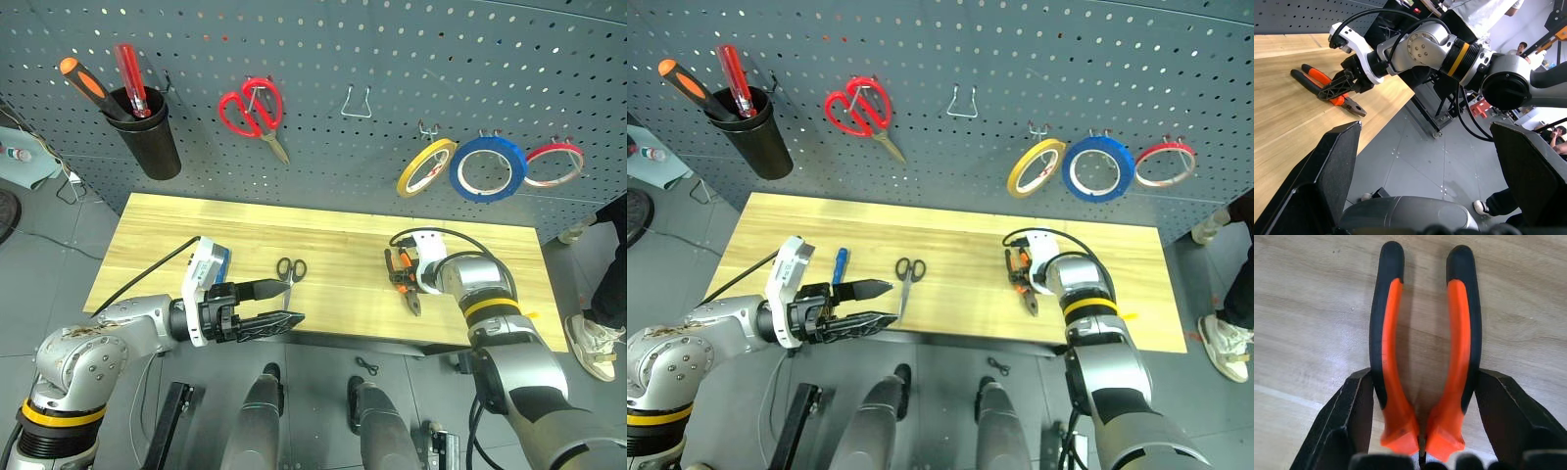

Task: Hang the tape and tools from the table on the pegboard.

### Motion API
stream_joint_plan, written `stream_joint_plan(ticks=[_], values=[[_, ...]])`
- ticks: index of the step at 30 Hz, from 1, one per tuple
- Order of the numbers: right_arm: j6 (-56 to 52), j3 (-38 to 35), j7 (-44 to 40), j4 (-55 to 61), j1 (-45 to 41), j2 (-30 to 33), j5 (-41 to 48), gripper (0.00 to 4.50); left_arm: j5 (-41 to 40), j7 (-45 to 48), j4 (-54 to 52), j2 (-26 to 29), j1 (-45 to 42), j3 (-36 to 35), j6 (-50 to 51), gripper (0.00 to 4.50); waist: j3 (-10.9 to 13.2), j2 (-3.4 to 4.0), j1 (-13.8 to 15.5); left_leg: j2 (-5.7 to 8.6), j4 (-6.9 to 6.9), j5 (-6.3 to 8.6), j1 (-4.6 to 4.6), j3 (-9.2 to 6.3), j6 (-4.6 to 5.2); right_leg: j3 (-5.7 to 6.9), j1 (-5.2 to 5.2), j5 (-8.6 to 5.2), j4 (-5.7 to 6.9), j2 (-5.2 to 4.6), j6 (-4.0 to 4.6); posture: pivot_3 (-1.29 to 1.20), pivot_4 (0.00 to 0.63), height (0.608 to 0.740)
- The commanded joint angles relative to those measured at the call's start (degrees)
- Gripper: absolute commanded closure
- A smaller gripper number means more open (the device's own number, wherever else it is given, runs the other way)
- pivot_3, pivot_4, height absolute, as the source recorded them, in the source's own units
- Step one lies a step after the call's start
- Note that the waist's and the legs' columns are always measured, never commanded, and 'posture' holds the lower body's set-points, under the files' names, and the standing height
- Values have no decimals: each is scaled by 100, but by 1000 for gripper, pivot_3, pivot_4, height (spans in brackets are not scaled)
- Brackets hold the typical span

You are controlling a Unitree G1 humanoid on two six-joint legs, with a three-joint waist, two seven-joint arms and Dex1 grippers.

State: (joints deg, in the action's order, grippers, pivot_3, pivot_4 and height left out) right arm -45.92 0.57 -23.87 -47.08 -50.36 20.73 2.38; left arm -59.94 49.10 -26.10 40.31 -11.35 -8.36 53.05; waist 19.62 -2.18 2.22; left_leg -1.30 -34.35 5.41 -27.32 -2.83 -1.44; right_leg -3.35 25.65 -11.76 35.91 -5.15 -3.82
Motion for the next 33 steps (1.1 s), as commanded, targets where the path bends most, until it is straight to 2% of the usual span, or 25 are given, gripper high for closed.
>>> stream_joint_plan(ticks=[1, 3, 7, 9, 12, 15, 19, 22, 26, 29, 33], values=[[-130, 60, -210, 387, 166, 114, 17, 1732, -44, 80, -124, 17, -51, -8, -98, 0, 0, 0, 3, 0, 1, 0, 0, 0, 0, 0, 1, 0, 0, 0, 0, 227, 362, 740], [-260, 163, -396, 915, 336, 201, 38, 1732, -45, 28, -106, 2, -43, -76, -133, 0, 0, 0, 12, 1, 5, 0, -1, 0, 0, 0, 1, -1, -2, -1, 0, 236, 358, 740], [-965, 134, -1120, 3948, 966, 321, 837, 1732, -656, -435, 15, -50, -34, -706, 8, 0, 3, 4, 15, 0, 13, 0, -19, -1, 0, 0, 32, 8, 6, -2, -23, 240, 350, 740], [-1233, 31, -1226, 5196, 1171, 323, 1198, 1732, -1079, -702, 71, -72, -30, -993, 91, 0, 9, 13, -13, -3, 14, -1, -32, -2, 1, -1, 55, 14, 21, 1, -34, 238, 347, 740], [-1292, -193, -1000, 6864, 1275, 95, 1587, 1732, -1751, -1161, 109, -56, -94, -1375, 136, 0, 10, 16, 19, -36, 15, 0, -31, -4, 0, 3, 56, 12, 21, 31, -29, 228, 328, 740], [-757, -393, -509, 7532, 913, -403, 1677, 1732, -2153, -1645, 230, -83, -363, -1575, -8, 0, 9, 15, 62, -61, 15, 1, -31, -9, -3, 10, 55, 16, 17, 55, -14, 223, 321, 740], [446, -298, -97, 7313, 134, -836, 1395, 1732, -2616, -2208, 519, -186, -880, -1701, -193, 0, 9, 15, 89, -76, 14, -6, -31, -8, -14, 11, 57, 37, 5, 71, 15, 215, 312, 740], [2067, -32, 258, 6290, -555, -956, 706, 1732, -2864, -2503, 820, -312, -1331, -1700, -335, 0, 8, 13, 116, -75, 14, -12, -31, -5, -24, 11, 55, 41, -1, 71, 16, 212, 303, 740], [3904, -28, 832, 4484, -1250, -1048, 48, 1732, -2725, -2506, 1046, -342, -1675, -1561, -375, 0, -1, -2, 135, -75, 40, -34, -31, -5, -59, 13, 56, 56, -8, 72, 26, 229, 305, 740], [4930, -24, 1059, 3337, -1525, -952, -260, 1732, -2676, -2464, 1079, -332, -1757, -1486, -352, 0, -1, -2, 151, -75, 52, -36, -31, -7, -62, 17, 57, 70, -12, 72, 49, 246, 310, 740], [5761, -81, 1277, 2300, -1687, -914, -401, 1732, -2688, -2442, 1036, -317, -1743, -1443, -321, 0, 0, -3, 166, -75, 62, -36, -32, -10, -63, 22, 58, 69, -14, 71, 50, 251, 317, 740]])
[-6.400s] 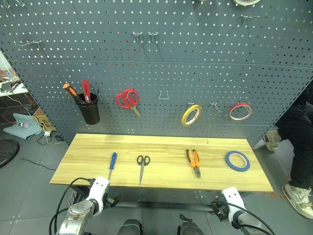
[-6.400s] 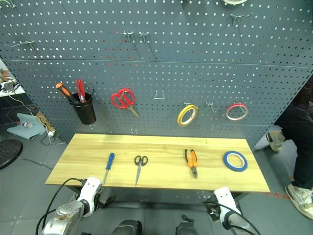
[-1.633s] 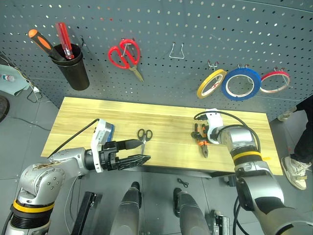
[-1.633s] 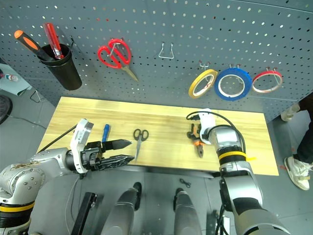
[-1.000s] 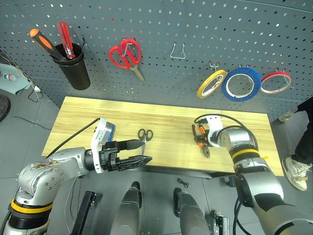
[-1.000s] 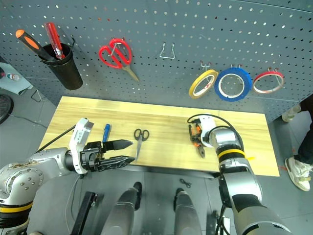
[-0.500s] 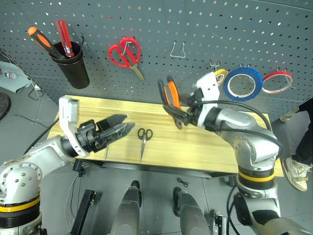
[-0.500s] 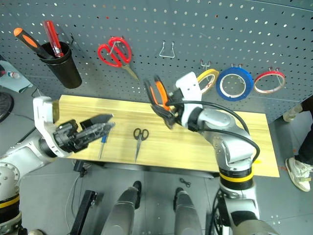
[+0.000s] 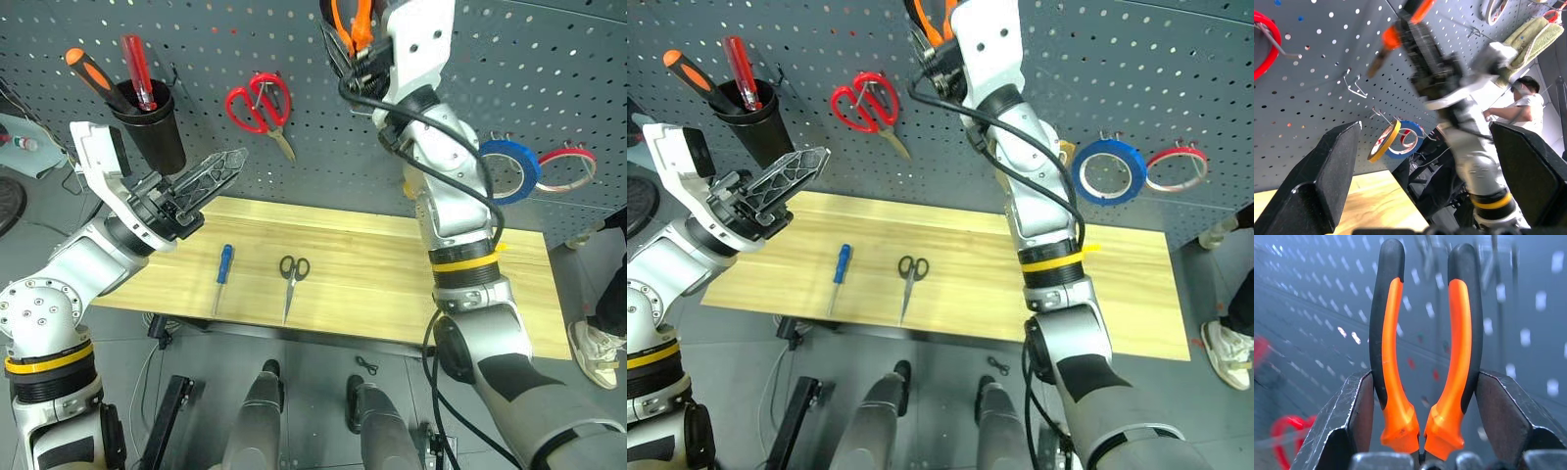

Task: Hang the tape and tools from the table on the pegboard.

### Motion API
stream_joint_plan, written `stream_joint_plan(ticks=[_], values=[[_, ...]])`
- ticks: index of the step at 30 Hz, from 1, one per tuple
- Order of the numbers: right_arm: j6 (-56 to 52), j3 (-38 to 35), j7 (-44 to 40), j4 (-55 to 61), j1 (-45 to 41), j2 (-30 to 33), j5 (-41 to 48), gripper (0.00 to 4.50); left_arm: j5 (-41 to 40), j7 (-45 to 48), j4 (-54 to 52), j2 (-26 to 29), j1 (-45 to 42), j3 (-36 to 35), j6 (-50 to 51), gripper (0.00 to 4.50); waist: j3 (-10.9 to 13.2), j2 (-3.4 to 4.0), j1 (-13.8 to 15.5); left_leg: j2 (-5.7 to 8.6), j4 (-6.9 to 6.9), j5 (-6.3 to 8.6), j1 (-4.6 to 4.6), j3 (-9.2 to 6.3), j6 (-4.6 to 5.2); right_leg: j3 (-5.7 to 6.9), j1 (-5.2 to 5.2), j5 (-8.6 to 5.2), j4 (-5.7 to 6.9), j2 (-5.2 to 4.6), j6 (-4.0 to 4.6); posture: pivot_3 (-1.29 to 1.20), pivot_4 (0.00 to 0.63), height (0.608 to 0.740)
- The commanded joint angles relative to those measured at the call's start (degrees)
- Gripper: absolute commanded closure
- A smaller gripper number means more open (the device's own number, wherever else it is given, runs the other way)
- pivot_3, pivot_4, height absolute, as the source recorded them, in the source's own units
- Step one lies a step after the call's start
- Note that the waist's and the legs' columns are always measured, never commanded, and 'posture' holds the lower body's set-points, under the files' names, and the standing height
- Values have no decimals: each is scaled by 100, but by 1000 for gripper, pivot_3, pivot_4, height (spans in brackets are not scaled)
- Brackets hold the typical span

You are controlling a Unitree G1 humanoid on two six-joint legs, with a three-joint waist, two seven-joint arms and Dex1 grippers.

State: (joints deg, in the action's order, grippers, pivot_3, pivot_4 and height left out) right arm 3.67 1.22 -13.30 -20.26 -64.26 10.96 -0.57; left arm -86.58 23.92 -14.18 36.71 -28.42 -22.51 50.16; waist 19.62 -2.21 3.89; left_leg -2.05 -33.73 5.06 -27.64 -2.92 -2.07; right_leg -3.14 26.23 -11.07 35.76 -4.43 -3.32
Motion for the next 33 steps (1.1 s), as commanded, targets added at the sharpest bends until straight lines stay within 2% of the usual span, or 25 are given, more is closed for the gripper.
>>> stream_joint_plan(ticks=[1, 9, 16, 17, 19, 20, 23, 27, 31, 33], values=[[856, -198, 269, -612, -320, 10, -51, 1732, -55, 47, -150, 28, -41, -36, -44, 0, 0, 0, -1, 0, 0, 0, 0, 0, 0, 0, 0, 0, 0, 0, 0, 251, 317, 740], [1504, -205, 626, -1376, -256, 50, -219, 1732, -123, -28, -197, 7, -41, -21, -42, 0, 0, 0, -21, -1, 0, -2, 0, -6, -3, 3, 2, 1, 6, 2, 3, 251, 317, 740], [1265, -277, 632, -1608, -178, 23, -107, 1732, -119, -29, -151, 39, -83, -10, -17, 0, 1, 0, -7, 0, -1, -3, 0, -7, -4, 4, 1, 1, 7, 1, 3, 250, 322, 740], [1174, -304, 620, -1611, -145, 5, -61, 723, -116, -25, -141, 32, -100, 3, -17, 0, 0, 0, -7, -1, -1, -3, 0, -8, -4, 4, 1, 1, 7, 1, 3, 250, 322, 740], [1088, -330, 489, -1533, -26, -16, 32, 86, -85, -12, -133, 5, -126, 45, -21, 0, 0, 0, -9, -1, -3, -3, 1, -8, -4, 4, 0, 1, 10, 2, 3, 243, 322, 740], [1068, -323, 450, -1467, 30, -11, 43, 38, -78, 1, -121, -1, -131, 54, -20, 0, 0, 0, -9, -1, -4, -3, 2, -8, -4, 4, -1, 1, 11, 2, 4, 233, 322, 740], [840, -314, 205, -963, 339, 123, 141, 38, 21, 47, -108, -10, -82, 131, -8, 0, 0, 0, -10, -1, -7, -9, 6, -9, -12, 5, -3, 3, 15, 2, 5, 225, 323, 740], [71, -225, -310, 214, 971, 342, 346, 38, 603, 275, -266, 114, 251, 374, 11, 0, 1, 0, -11, 0, -5, -9, 6, -7, -12, 4, -5, 2, 13, 0, 4, 203, 333, 740], [-1619, -35, -1478, 2346, 2133, 958, 1215, 38, 1519, 76, -722, 72, 1042, 792, -104, 0, 1, 1, -16, -1, 4, -8, 5, -6, -13, 4, -2, -3, 14, 0, 6, 184, 340, 740], [-2233, 20, -1735, 2989, 2472, 1220, 1446, 38, 1894, -54, -859, 29, 1328, 909, -176, 0, 2, 2, -35, -4, 6, -6, 5, -5, -14, 4, -1, -5, 14, 0, 9, 175, 343, 740]])
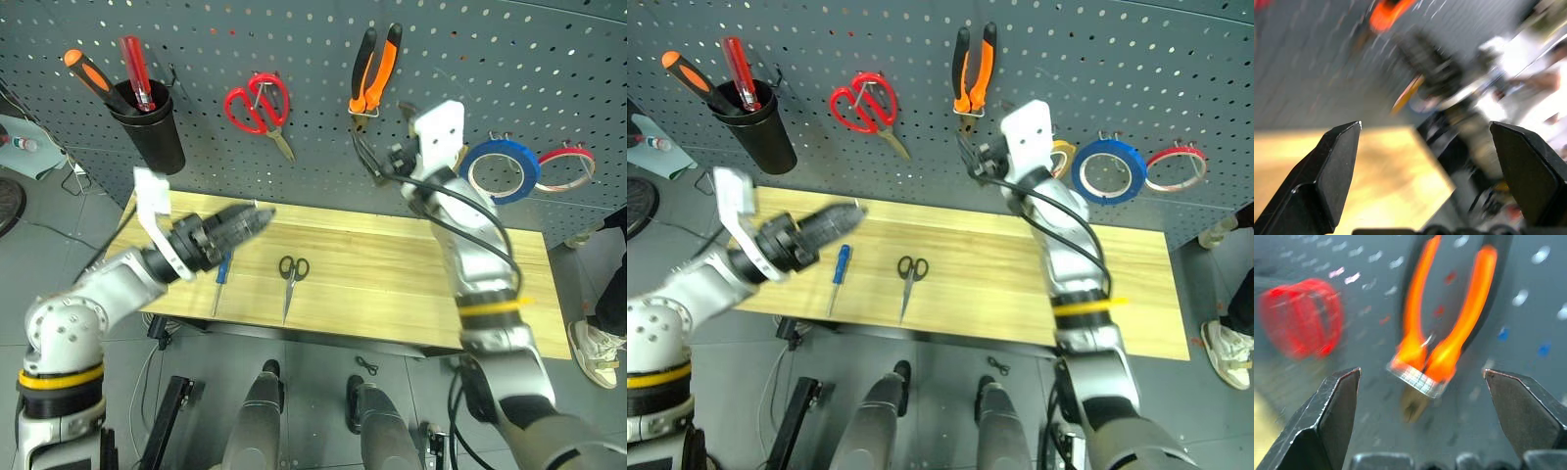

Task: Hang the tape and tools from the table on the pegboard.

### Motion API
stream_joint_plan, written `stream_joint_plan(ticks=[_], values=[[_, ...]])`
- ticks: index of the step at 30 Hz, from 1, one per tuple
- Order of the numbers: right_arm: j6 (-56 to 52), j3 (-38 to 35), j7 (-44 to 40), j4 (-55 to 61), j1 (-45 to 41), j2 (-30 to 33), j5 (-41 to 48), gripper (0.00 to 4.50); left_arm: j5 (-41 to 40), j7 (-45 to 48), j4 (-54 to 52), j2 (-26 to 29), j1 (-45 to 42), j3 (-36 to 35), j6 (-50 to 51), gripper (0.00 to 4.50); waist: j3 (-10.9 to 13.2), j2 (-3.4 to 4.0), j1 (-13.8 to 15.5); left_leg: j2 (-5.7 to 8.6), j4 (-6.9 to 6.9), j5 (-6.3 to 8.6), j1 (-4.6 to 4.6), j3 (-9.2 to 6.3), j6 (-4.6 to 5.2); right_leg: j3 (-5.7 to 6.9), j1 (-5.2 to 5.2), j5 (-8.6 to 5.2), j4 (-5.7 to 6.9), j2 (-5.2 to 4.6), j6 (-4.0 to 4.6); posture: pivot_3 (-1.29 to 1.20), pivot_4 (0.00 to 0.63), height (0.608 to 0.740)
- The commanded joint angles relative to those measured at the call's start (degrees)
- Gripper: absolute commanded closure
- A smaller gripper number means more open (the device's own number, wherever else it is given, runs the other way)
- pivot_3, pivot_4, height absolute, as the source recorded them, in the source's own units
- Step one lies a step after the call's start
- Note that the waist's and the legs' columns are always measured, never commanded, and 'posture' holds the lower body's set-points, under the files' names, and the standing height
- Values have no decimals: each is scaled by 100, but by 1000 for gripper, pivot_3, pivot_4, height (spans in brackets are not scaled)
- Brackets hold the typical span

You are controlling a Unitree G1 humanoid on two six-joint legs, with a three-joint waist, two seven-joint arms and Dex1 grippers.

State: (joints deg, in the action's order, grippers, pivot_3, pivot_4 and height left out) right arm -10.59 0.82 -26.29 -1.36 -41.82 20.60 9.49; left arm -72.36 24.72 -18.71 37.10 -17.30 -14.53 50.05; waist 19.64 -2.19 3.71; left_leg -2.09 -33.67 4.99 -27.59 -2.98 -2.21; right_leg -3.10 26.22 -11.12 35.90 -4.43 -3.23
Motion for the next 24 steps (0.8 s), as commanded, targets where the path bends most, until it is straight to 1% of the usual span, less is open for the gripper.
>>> stream_joint_plan(ticks=[1, 3, 5, 6, 8, 9, 12, 15, 18, 21, 22, 24], values=[[-1042, 87, -504, 1323, 343, 358, 494, 38, 632, -204, -442, -28, 323, 147, -192, 0, 0, 1, -30, -3, -1, 0, 0, 0, 0, 0, 4, -1, 2, 1, 3, 171, 344, 740], [-1832, 276, -666, 1719, 671, 694, 516, 38, 870, -48, -581, 2, 731, 104, -287, 0, 0, 1, -63, -11, -7, 0, 3, 3, 0, 0, 5, -8, 7, 6, 9, 170, 345, 740], [-2590, 459, -774, 2040, 1018, 898, 653, 38, 762, 357, -610, 137, 1176, -126, -236, 0, 0, 0, -90, -23, -7, 1, 16, 17, -2, 0, 0, -39, 4, 6, 25, 168, 347, 740], [-2851, 503, -737, 2142, 1158, 905, 709, 38, 867, 528, -560, 257, 1331, -153, -234, 0, 0, -1, -99, -31, -7, 2, 23, 24, -3, -1, -4, -42, 4, 7, 31, 168, 347, 740], [-3343, 518, -516, 2257, 1366, 760, 770, 38, 1546, 793, -371, 575, 1529, 107, -413, 0, 0, 0, -101, -45, -6, 4, 23, 37, -7, 1, 2, -48, 5, 12, 47, 168, 347, 740], [-3411, 514, -474, 2324, 1413, 697, 789, 38, 1790, 879, -316, 645, 1557, 254, -478, 0, 0, 1, -101, -50, -6, 6, 23, 42, -10, 2, 6, -49, 8, 14, 52, 191, 351, 740], [-3519, 428, -607, 2570, 1410, 566, 1055, 38, 2171, 840, -210, 508, 1452, 584, -524, 0, 6, 10, -88, -55, -6, 25, 21, 70, -39, -5, 10, -49, 5, 8, 55, 188, 350, 740], [-3416, 375, -1277, 2975, 1441, 892, 1453, 38, 2843, 341, -163, 43, 1166, 1243, -509, 0, 6, 10, -51, -65, -13, 23, 12, 104, -36, -9, 7, -49, -11, 4, 48, 156, 353, 740], [-3545, 95, -1789, 3176, 1556, 1390, 1876, 38, 3928, -501, 71, -573, 895, 1912, -710, 0, 3, 6, 12, -71, -22, 2, 0, 128, -3, -11, -2, -57, -16, 0, 21, 124, 349, 740], [-3599, -142, -2333, 3343, 1710, 1976, 2240, 38, 4787, -1204, 370, -1154, 639, 2304, -971, 0, 3, 5, 32, -72, -24, 2, -8, 131, 1, -10, 0, -50, -19, 1, 10, 75, 345, 740], [-3597, -212, -2396, 3362, 1744, 2086, 2321, 38, 4974, -1329, 428, -1285, 594, 2368, -1014, 0, 3, 3, 22, -72, -25, 2, -8, 132, 1, -11, 0, -48, -18, 1, 7, 69, 346, 740], [-3568, -499, -2584, 3308, 1900, 2369, 2491, 38, 5342, -1811, 816, -1764, 408, 2404, -1069, 0, 2, 3, 7, -74, -27, 2, -9, 133, 1, -11, 0, -43, -17, 2, -2, 41, 350, 740]])
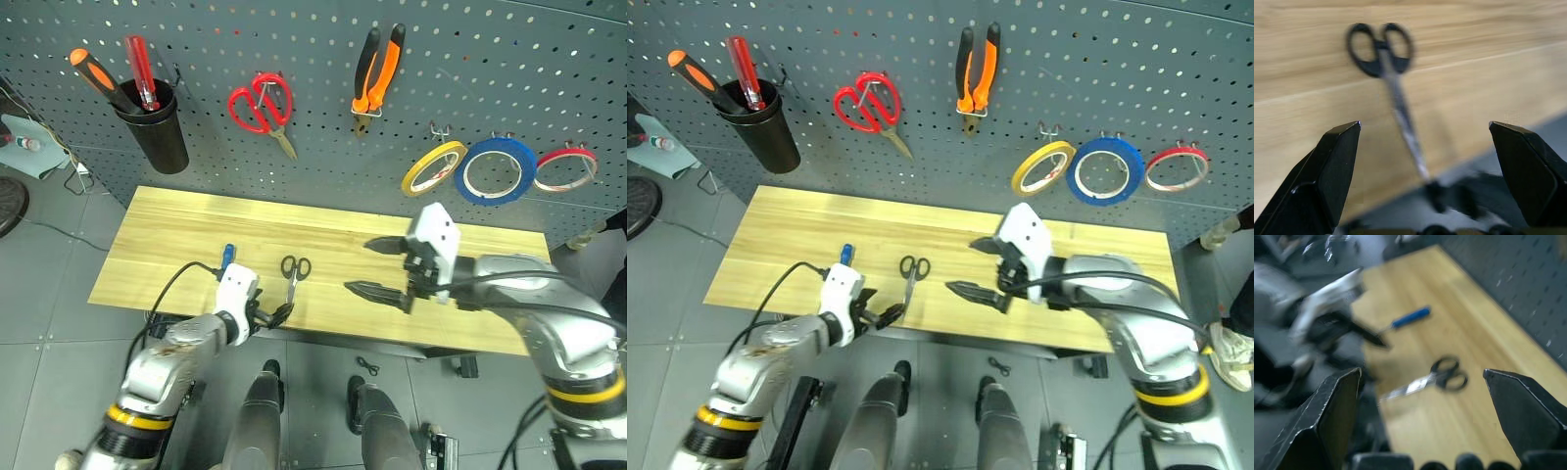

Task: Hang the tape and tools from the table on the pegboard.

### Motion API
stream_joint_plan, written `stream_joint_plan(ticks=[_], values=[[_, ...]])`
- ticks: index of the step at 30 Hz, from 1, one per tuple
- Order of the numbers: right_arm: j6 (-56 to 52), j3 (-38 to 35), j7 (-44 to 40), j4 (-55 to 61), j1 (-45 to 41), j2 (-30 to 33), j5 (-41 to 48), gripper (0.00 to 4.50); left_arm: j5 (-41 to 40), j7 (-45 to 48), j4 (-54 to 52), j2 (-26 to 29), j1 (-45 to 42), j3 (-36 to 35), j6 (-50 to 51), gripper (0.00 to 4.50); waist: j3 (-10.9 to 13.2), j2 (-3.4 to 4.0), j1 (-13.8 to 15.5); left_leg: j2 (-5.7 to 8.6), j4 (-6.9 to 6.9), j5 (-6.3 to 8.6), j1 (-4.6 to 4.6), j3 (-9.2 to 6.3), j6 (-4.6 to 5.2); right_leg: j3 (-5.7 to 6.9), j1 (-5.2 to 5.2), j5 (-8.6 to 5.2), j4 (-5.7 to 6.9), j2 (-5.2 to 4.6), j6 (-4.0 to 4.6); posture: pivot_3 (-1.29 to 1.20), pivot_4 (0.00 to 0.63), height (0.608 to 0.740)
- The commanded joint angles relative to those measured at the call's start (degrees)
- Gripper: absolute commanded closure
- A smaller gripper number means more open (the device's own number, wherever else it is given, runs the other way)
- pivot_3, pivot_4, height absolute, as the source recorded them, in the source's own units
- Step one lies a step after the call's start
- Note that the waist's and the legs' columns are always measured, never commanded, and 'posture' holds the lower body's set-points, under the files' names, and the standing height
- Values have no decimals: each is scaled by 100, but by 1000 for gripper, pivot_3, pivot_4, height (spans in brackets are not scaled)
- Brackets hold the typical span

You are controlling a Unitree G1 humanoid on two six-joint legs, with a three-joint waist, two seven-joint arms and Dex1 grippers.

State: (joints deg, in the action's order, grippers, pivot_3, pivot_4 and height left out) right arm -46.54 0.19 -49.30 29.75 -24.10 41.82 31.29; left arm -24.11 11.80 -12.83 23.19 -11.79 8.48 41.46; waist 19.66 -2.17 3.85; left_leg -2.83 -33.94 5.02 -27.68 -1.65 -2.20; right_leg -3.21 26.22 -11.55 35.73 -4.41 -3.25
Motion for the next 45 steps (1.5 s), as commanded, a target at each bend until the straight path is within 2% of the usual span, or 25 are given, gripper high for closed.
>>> stream_joint_plan(ticks=[1, 9, 14, 19, 20, 22, 28, 29, 33, 38, 41, 45], values=[[48, -538, -356, 191, 198, 365, 368, 38, 704, -643, 419, -526, -237, 142, -287, 0, 0, 0, -22, 1, -1, 0, 0, 1, 0, 0, 0, 1, 2, 0, -2, 24, 352, 740], [200, -890, -464, -63, 272, 853, 442, 38, 1442, -1084, 1813, -1528, -949, 142, -465, 0, 2, -5, -266, 1, -25, 0, -1, 4, 1, -6, -1, 4, 10, 1, -3, -53, 372, 740], [246, -952, -535, -225, 193, 1005, 441, 38, 1821, -1438, 2091, -1786, -1097, 24, -205, 0, 3, -7, -376, 3, -35, 2, -7, 4, 4, -8, 0, 10, 11, 1, -16, -83, 385, 740], [184, -981, -410, -232, 150, 979, 483, 38, 1992, -1640, 1851, -1930, -997, -81, 406, 0, 4, -8, -500, 3, -36, 2, -7, 3, 5, -8, 0, 13, 17, 2, -23, -92, 395, 740], [169, -978, -383, -223, 144, 967, 496, 0, 1992, -1630, 1780, -1956, -967, -110, 512, 557, 4, -8, -513, 3, -37, 2, -6, 3, 5, -10, 0, 13, 18, 2, -23, -91, 395, 740], [173, -990, -344, -218, 164, 949, 507, 0, 2028, -1600, 1666, -1975, -924, -116, 650, 1247, 4, -7, -524, 3, -37, 2, -5, 4, 5, -11, 0, 10, 18, 2, -17, -91, 395, 740], [202, -994, -254, -201, 242, 913, 521, 0, 2094, -1463, 1701, -1896, -962, -190, 658, 4142, 4, -8, -523, 6, -38, 3, -4, 5, 5, -13, -1, 5, 18, 1, -9, -89, 397, 740], [211, -990, -249, -203, 251, 909, 516, 0, 2107, -1446, 1718, -1883, -976, -196, 643, 4459, 4, -8, -522, 6, -38, 3, -4, 5, 5, -13, -1, 5, 18, 1, -9, -89, 397, 740], [294, -973, -222, -196, 275, 859, 485, 0, 2125, -1354, 1712, -1844, -1008, -249, 574, 4442, 4, -8, -521, 6, -37, 3, -4, 5, 5, -13, -1, 5, 17, 1, -9, -81, 393, 740], [283, -1027, 109, 267, 103, 349, 875, 0, 2120, -774, 839, -1405, -897, -129, -18, 4442, 6, -9, -556, 4, -34, 3, -6, 4, 5, -14, 5, 5, 18, 3, -9, -50, 371, 740], [186, -1145, 701, 378, -612, -267, 1391, 0, 1940, -157, -176, -949, -607, -192, -645, 4442, 7, -8, -628, 2, -33, 3, -7, 6, 5, -17, 7, 9, 20, 4, -14, -29, 353, 740], [169, -1241, 1338, 220, -1498, -804, 1793, 0, 1857, 311, -1007, -530, -311, -428, -1510, 4442, 6, -9, -605, 2, -31, 3, -7, 6, 4, -18, 6, 9, 16, 4, -8, -5, 334, 740]])
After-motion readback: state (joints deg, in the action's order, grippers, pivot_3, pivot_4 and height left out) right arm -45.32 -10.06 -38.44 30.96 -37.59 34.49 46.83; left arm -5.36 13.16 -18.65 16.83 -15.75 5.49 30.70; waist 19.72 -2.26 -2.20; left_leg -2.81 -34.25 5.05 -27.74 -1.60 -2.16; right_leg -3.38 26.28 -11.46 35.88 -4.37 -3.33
